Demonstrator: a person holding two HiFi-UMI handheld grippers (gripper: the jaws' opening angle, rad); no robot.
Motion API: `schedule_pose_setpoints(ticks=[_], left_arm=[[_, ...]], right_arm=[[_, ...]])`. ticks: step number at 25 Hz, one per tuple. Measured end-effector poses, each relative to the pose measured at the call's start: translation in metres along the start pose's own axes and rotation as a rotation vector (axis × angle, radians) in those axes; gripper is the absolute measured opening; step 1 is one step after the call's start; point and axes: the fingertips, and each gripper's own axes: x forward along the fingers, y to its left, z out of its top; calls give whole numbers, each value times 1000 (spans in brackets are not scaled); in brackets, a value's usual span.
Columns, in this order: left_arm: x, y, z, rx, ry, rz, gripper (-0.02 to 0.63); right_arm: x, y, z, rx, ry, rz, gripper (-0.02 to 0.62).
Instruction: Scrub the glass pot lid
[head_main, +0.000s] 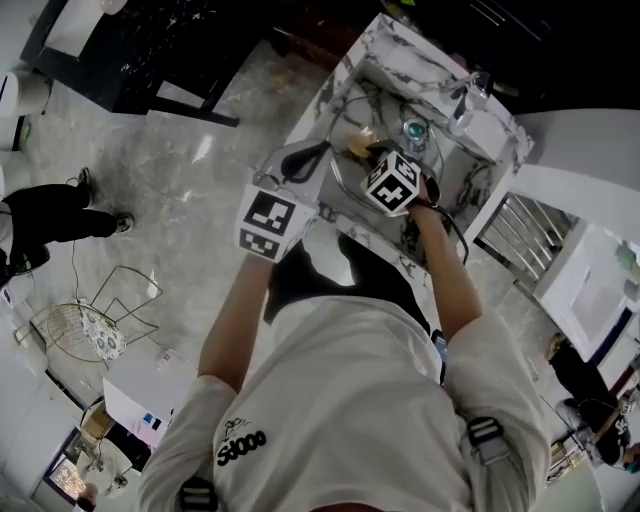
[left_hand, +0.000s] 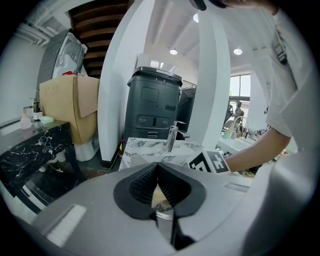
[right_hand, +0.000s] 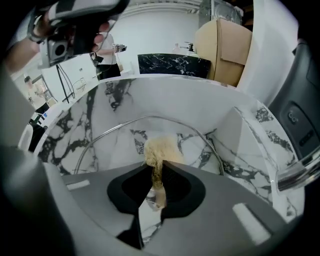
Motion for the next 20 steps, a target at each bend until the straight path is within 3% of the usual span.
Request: schedule_pose_setpoints(ticks=[10,20], left_arm=[[6,-13,0,8,-3,-34,11],[23,-26,4,35,7,-80,11]], right_arm=[[-32,46,-44,-12,50,113,46],[-36,31,-101,-7,147,64,46]])
